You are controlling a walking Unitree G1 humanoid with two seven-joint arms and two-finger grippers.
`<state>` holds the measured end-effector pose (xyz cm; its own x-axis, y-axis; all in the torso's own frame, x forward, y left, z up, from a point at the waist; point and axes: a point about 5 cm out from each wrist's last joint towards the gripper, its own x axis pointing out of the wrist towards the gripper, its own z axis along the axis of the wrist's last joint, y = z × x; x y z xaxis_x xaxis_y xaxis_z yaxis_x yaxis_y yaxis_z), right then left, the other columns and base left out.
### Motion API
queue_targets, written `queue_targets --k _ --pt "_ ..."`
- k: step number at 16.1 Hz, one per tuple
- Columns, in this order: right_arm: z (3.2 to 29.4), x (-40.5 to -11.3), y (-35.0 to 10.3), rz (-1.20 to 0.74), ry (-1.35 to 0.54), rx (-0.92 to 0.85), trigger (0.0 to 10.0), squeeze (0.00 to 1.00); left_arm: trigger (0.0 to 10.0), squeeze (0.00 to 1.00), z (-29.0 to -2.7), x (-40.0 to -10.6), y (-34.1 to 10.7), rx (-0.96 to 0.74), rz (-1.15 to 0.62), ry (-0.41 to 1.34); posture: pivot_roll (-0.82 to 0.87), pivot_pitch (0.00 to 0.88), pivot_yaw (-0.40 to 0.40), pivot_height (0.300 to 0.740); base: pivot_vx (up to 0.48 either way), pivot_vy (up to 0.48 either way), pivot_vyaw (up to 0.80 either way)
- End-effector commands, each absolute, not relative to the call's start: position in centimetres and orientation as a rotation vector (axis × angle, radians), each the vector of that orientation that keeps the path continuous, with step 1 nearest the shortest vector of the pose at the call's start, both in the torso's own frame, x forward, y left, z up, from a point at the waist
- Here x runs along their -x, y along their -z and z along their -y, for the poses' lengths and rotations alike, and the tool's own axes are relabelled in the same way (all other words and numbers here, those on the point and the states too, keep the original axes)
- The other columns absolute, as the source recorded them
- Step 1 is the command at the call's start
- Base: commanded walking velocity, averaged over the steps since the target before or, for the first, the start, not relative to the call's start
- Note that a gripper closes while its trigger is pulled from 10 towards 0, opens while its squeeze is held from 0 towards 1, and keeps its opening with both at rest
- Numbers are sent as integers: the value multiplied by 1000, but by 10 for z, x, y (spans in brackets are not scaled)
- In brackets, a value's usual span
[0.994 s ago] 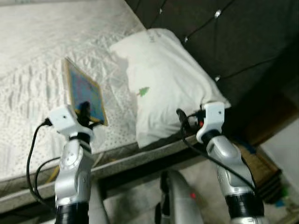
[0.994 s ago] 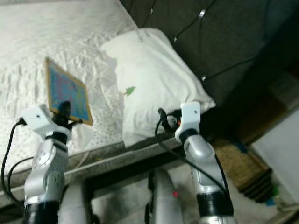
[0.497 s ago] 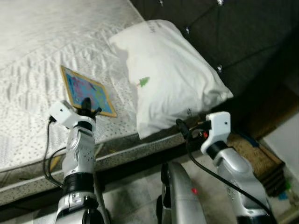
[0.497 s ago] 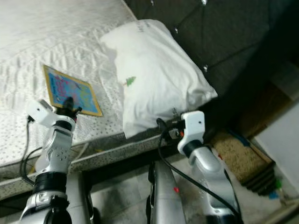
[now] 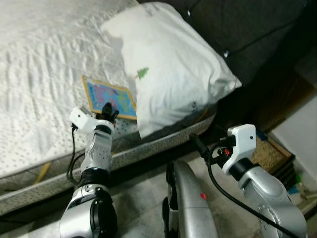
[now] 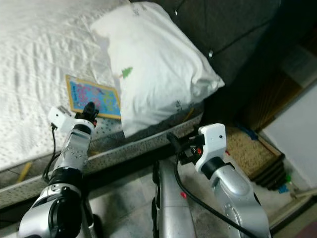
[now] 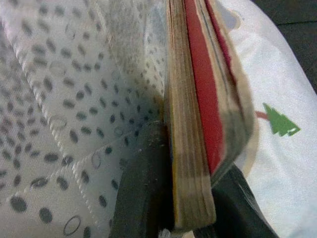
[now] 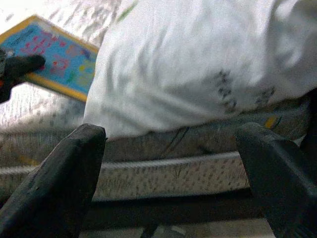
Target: Clean up the room
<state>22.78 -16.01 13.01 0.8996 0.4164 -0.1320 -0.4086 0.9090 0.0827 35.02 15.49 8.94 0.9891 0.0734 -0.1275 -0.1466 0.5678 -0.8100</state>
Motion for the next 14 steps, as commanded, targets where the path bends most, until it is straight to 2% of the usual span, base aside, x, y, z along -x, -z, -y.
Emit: queue_targets --k 1,6,14 --pt "160 -223 -131 -161 -440 -47 10000 0 10000 0 -147 -349 -82 994 -120 -114 -292 188 -88 478 0 0 0" --pt "160 -225 -129 -178 -437 -43 10000 0 10000 0 -127 -339 -65 981 -202 -75 -271 178 -85 478 0 0 0" --pt "154 -237 -129 -151 -440 -33 10000 0 10000 0 -128 -334 -57 937 -262 -62 -252 152 -67 478 0 0 0"
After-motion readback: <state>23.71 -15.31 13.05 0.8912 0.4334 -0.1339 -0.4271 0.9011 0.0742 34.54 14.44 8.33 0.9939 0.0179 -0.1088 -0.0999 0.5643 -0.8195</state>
